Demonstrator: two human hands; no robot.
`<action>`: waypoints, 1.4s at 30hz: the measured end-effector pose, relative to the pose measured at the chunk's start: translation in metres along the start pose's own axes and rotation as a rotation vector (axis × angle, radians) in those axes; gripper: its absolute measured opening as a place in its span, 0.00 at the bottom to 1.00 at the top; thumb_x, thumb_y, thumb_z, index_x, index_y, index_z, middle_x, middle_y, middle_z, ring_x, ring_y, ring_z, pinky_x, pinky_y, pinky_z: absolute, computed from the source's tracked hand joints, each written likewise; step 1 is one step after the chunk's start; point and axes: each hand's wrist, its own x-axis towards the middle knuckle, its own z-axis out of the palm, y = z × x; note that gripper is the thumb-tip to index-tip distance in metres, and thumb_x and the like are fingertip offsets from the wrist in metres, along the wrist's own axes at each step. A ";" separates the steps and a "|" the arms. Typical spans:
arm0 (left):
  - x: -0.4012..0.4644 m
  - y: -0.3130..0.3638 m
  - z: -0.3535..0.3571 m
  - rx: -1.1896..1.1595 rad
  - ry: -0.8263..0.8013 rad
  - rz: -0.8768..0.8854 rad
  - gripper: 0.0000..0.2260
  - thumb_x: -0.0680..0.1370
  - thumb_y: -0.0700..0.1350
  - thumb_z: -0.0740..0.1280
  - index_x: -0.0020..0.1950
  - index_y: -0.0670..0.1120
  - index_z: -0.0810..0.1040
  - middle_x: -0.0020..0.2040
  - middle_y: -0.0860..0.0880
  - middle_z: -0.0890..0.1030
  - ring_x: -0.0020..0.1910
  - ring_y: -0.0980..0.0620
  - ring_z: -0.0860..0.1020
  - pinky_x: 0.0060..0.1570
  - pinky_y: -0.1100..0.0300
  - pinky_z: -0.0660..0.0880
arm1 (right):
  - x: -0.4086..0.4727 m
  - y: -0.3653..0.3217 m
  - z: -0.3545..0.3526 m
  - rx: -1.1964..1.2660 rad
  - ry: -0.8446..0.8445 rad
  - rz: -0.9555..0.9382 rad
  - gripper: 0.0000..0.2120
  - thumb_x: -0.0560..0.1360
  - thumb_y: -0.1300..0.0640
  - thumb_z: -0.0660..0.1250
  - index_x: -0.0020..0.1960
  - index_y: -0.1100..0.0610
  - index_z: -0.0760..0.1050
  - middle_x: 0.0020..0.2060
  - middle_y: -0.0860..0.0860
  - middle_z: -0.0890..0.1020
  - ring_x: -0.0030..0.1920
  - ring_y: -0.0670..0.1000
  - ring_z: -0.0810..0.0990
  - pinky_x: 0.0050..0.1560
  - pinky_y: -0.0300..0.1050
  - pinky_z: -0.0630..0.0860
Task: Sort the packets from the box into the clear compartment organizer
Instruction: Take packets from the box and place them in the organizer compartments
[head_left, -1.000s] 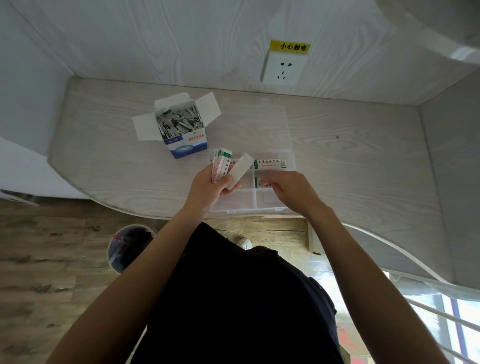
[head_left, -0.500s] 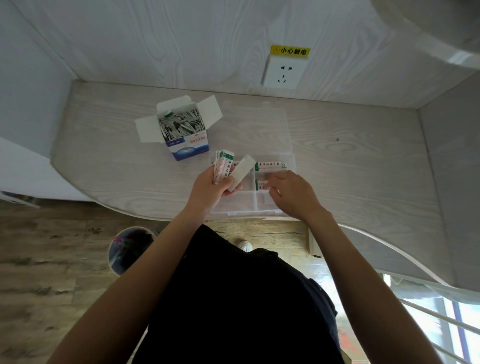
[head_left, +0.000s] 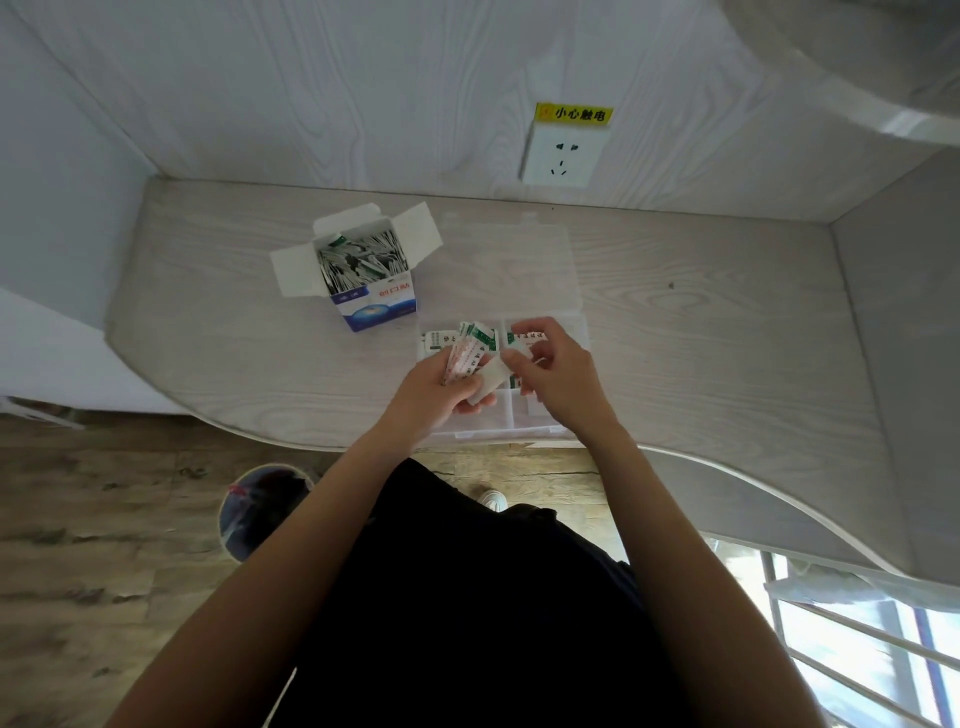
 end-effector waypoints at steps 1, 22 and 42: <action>0.000 0.001 0.001 0.003 -0.012 -0.012 0.10 0.78 0.33 0.61 0.56 0.44 0.73 0.45 0.46 0.80 0.39 0.52 0.82 0.43 0.60 0.79 | 0.000 0.000 0.000 -0.042 -0.007 -0.015 0.09 0.76 0.56 0.66 0.54 0.48 0.71 0.39 0.55 0.82 0.30 0.47 0.79 0.37 0.44 0.77; 0.007 0.006 -0.021 0.956 0.087 0.393 0.09 0.80 0.45 0.60 0.45 0.42 0.75 0.43 0.47 0.77 0.42 0.49 0.74 0.36 0.65 0.63 | 0.013 0.047 -0.037 -0.453 0.098 0.201 0.14 0.74 0.49 0.67 0.52 0.58 0.81 0.51 0.56 0.79 0.46 0.53 0.77 0.43 0.42 0.70; 0.027 0.005 -0.012 1.607 0.109 0.480 0.13 0.81 0.50 0.56 0.56 0.51 0.79 0.45 0.52 0.82 0.41 0.53 0.79 0.36 0.62 0.68 | 0.014 0.029 -0.021 -0.993 0.190 0.066 0.13 0.78 0.50 0.60 0.51 0.54 0.81 0.50 0.52 0.72 0.47 0.49 0.69 0.42 0.40 0.66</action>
